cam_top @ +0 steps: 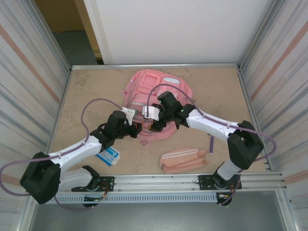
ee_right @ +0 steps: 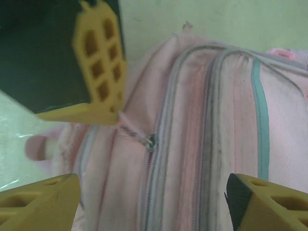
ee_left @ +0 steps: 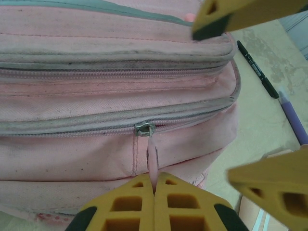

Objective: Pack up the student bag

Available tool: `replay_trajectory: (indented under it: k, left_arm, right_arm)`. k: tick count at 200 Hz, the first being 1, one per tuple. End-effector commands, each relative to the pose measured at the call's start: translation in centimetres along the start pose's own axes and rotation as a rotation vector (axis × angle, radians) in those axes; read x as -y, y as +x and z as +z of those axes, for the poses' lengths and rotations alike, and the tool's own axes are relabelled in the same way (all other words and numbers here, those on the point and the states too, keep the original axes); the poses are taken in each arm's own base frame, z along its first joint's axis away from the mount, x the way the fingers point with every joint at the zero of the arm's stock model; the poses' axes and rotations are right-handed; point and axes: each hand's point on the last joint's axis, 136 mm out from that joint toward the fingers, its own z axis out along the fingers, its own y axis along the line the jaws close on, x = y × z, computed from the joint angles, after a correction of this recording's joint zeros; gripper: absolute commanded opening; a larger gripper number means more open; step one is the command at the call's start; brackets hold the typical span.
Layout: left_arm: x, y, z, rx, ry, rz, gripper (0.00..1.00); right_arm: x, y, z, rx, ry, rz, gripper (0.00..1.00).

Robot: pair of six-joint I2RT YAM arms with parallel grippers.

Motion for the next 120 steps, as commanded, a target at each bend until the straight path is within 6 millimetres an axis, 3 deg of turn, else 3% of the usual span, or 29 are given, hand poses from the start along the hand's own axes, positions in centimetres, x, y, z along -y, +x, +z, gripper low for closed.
replay_trajectory:
  k: [1,40,51,63,74,93,120]
  left_arm:
    - [1.3,-1.4,-0.5,0.030,0.040,0.023,0.00]
    - [0.9,-0.8,-0.5,0.027,0.029,0.019,0.00]
    - [0.9,-0.8,-0.6,0.029,0.027,0.020,0.00]
    - [0.6,-0.8,-0.6,0.039,0.014,0.020,0.00]
    - [0.2,-1.0,-0.7,0.047,-0.005,0.026,0.00]
    - [-0.9,-1.6,-1.2,0.054,-0.057,0.027,0.00]
    - [-4.9,-3.1,-2.9,0.144,-0.217,0.007,0.00]
  right_arm:
    - [2.5,1.8,1.5,-0.113,0.151,0.001,0.78]
    - [1.5,3.7,3.1,-0.247,0.195,-0.191,0.71]
    - [1.3,3.9,3.2,-0.262,0.202,-0.222,0.59]
    - [1.1,3.6,3.1,-0.262,0.201,-0.247,0.37]
    - [0.9,3.0,2.7,-0.245,0.207,-0.279,0.23]
    - [0.5,1.8,1.7,-0.193,0.203,-0.321,0.11]
    - [0.1,1.9,0.4,-0.168,0.164,-0.335,0.02]
